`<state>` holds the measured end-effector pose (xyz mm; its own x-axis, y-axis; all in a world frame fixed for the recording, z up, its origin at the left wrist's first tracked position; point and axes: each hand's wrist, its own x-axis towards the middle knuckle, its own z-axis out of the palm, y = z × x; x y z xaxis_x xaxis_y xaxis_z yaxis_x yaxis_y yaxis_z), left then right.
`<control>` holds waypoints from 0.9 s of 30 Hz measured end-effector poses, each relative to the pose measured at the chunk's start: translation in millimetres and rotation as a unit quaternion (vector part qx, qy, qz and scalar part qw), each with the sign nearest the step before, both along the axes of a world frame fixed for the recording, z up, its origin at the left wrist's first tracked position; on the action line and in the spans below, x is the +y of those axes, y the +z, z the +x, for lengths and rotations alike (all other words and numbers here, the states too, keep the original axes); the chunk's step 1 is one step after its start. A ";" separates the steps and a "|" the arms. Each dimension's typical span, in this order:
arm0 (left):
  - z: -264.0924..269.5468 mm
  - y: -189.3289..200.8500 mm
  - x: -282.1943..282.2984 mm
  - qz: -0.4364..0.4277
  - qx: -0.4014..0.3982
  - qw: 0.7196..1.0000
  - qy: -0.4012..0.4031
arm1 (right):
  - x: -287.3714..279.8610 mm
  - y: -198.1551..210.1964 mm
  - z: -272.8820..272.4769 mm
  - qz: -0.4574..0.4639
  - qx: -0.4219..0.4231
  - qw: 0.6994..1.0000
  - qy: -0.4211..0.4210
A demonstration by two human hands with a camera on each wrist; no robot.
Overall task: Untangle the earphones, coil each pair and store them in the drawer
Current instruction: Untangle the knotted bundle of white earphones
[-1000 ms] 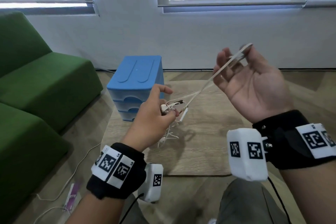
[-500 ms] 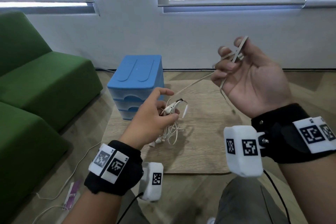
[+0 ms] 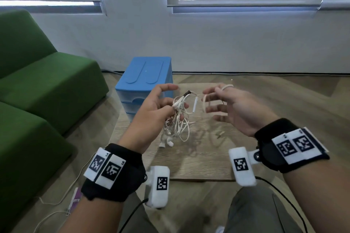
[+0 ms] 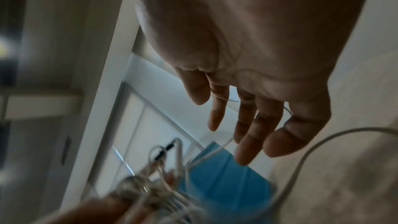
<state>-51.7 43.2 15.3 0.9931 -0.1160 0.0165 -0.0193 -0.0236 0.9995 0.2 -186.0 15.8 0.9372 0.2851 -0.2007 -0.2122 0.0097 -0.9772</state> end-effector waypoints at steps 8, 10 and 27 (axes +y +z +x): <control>0.2 -1.0 -1.2 0.005 0.010 1.000 0.006 | 5.4 -22.6 2.1 -0.220 -0.010 0.976 -0.003; 0.9 -1.6 -2.3 0.001 0.008 1.000 0.009 | 5.2 -18.1 2.8 -0.274 -0.061 0.959 -0.032; 9.5 13.2 -16.2 0.083 0.018 0.993 -0.085 | 6.1 -2.0 3.5 -0.116 -0.161 0.969 0.149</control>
<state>-42.1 27.0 28.4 0.9584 -0.2806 -0.0522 -0.0013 -0.1870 0.9824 3.8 -179.9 13.8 0.8447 0.5353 -0.0033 0.1437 -0.2328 -0.9619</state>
